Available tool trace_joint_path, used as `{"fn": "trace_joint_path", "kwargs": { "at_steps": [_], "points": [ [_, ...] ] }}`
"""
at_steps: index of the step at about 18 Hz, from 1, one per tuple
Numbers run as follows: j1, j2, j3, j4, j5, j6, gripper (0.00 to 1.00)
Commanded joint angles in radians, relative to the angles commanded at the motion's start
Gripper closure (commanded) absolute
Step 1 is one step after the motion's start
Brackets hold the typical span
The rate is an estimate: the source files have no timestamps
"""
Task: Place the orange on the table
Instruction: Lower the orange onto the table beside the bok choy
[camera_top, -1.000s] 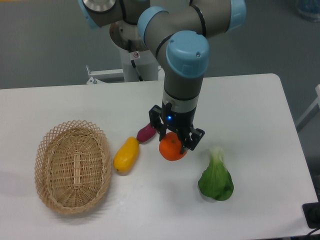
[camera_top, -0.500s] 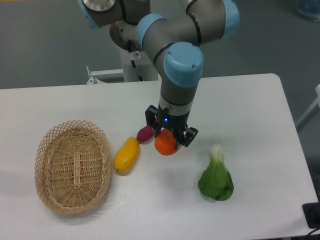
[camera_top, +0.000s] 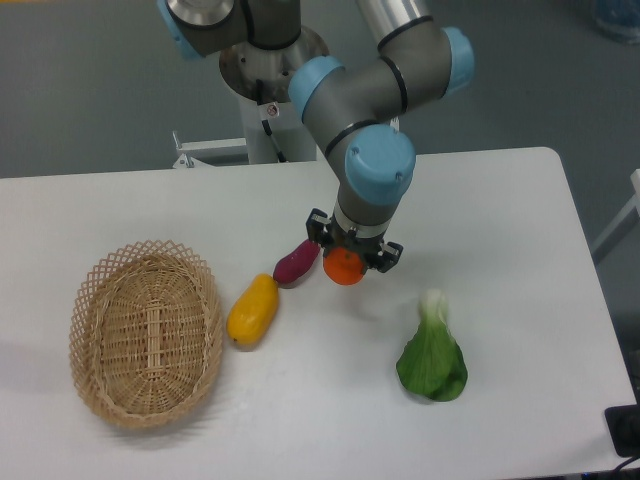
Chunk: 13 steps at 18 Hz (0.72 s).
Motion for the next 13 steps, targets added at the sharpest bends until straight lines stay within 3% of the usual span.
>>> {"fn": "trace_joint_path", "kwargs": {
  "at_steps": [4, 9, 13],
  "points": [
    [-0.003, -0.028, -0.023, 0.129, 0.0, -0.051, 0.44],
    [-0.005, -0.084, -0.02, 0.19, 0.0, -0.08, 0.44],
    [-0.005, -0.106, 0.003, 0.196, 0.002, -0.083, 0.44]
  ]
}}
